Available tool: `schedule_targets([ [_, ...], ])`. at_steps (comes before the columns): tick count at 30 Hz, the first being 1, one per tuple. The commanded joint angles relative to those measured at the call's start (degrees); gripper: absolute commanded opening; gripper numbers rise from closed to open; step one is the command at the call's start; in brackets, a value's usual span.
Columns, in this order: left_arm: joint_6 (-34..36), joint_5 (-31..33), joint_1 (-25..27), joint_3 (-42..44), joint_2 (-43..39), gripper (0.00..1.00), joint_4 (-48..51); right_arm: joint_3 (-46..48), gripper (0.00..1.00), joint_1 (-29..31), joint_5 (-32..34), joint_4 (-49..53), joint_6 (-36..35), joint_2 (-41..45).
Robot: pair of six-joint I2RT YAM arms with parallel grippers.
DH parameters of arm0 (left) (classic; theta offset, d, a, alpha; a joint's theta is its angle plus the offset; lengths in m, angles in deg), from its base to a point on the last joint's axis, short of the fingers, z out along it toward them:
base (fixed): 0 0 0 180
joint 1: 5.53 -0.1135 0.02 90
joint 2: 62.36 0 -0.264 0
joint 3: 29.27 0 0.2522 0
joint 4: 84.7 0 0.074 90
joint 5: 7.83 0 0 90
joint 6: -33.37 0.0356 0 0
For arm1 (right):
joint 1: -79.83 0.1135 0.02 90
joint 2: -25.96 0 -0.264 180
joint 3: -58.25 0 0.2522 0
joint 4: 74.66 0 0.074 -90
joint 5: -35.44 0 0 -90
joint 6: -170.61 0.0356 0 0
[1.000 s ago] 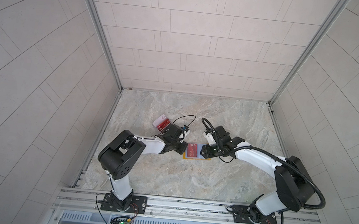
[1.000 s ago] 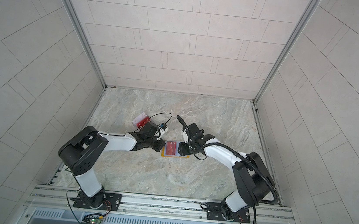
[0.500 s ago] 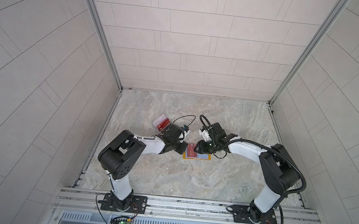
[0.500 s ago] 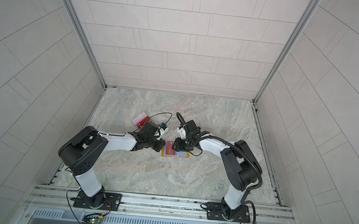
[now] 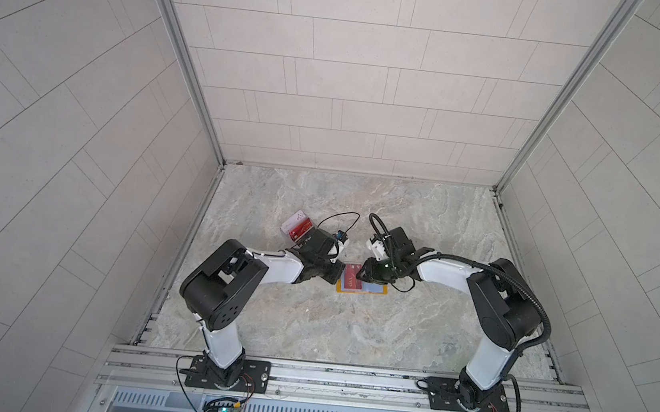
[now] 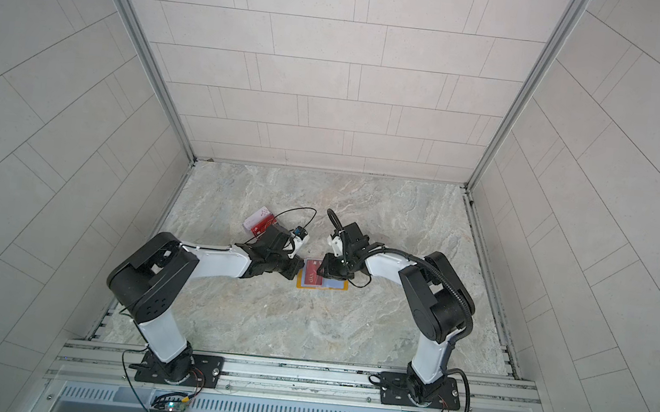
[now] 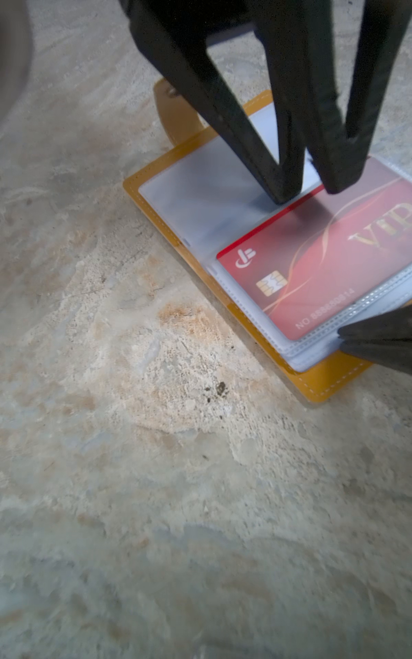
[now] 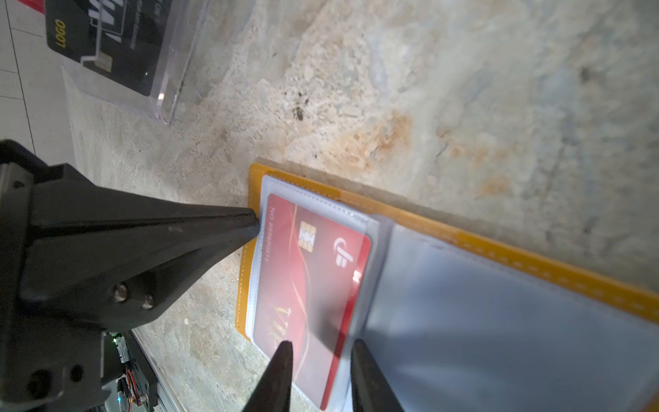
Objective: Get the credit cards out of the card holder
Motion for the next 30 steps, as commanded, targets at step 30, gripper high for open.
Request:
schedule_targets([
  [30,0.48,0.27,0.26,2.88,-0.54,0.00,3.77,1.90,0.25,-1.14,-5.20,-5.88,3.62,-2.19],
])
